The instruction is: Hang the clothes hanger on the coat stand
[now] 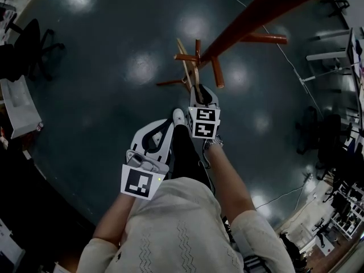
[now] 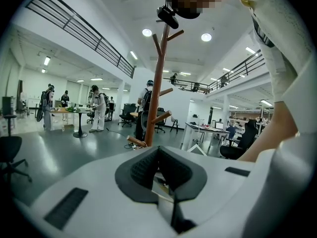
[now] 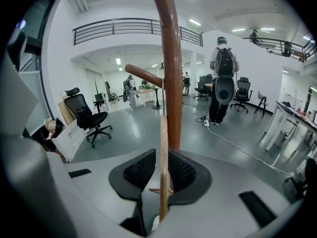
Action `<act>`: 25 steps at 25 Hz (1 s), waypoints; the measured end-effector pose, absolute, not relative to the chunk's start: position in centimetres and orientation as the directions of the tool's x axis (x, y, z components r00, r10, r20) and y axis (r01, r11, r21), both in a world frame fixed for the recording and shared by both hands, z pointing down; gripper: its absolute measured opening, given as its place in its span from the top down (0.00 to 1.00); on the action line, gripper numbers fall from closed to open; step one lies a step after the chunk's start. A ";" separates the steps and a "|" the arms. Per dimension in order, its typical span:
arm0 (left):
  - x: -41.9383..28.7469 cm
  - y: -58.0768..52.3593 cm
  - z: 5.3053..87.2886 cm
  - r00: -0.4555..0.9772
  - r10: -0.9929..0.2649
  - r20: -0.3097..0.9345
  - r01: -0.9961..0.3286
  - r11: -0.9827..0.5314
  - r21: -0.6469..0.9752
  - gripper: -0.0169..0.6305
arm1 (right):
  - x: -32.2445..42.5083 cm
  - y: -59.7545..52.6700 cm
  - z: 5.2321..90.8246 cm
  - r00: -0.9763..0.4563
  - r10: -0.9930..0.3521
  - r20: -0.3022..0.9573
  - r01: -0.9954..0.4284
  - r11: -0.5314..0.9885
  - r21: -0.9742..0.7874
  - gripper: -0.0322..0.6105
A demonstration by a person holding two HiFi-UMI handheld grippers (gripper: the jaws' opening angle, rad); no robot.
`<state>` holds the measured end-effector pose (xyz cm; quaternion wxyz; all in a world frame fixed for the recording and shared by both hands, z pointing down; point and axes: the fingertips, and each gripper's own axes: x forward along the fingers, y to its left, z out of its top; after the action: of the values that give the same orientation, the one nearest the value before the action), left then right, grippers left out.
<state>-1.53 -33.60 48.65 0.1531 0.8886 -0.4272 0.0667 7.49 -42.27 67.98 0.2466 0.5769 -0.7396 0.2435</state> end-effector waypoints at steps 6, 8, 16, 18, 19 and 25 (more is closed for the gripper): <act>-1.6 -33.1 47.8 0.627 -0.745 0.228 -0.779 -0.591 0.210 0.95 | 8.6 -40.9 67.1 -0.182 -0.738 0.649 -0.980 0.188 -0.061 0.84; -1.5 -32.9 47.8 0.627 -0.747 0.223 -0.779 -0.592 0.207 0.95 | 8.8 -40.1 66.3 -0.178 -0.747 0.640 -0.982 0.178 -0.066 0.84; -2.5 -31.3 46.6 0.623 -0.759 0.188 -0.781 -0.590 0.204 0.95 | 6.3 -35.8 58.7 -0.283 -0.802 0.525 -0.959 0.229 -0.167 0.92; -3.3 -30.8 46.2 0.626 -0.760 0.173 -0.778 -0.594 0.206 0.95 | 4.5 -34.6 56.3 -0.325 -0.810 0.489 -0.946 0.265 -0.190 0.92; -3.8 -30.5 45.9 0.628 -0.761 0.164 -0.776 -0.597 0.204 0.95 | 3.5 -34.0 55.0 -0.348 -0.812 0.468 -0.937 0.288 -0.197 0.92; -5.3 -29.2 43.7 0.616 -0.781 0.102 -0.780 -0.587 0.216 0.95 | -0.3 -29.5 47.6 -0.456 -0.814 0.359 -0.890 0.427 -0.160 0.92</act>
<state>-5.31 -29.15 43.68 0.1203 0.8908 -0.4382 -0.0018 -0.34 -29.53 47.56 0.1142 0.5090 -0.8371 0.1650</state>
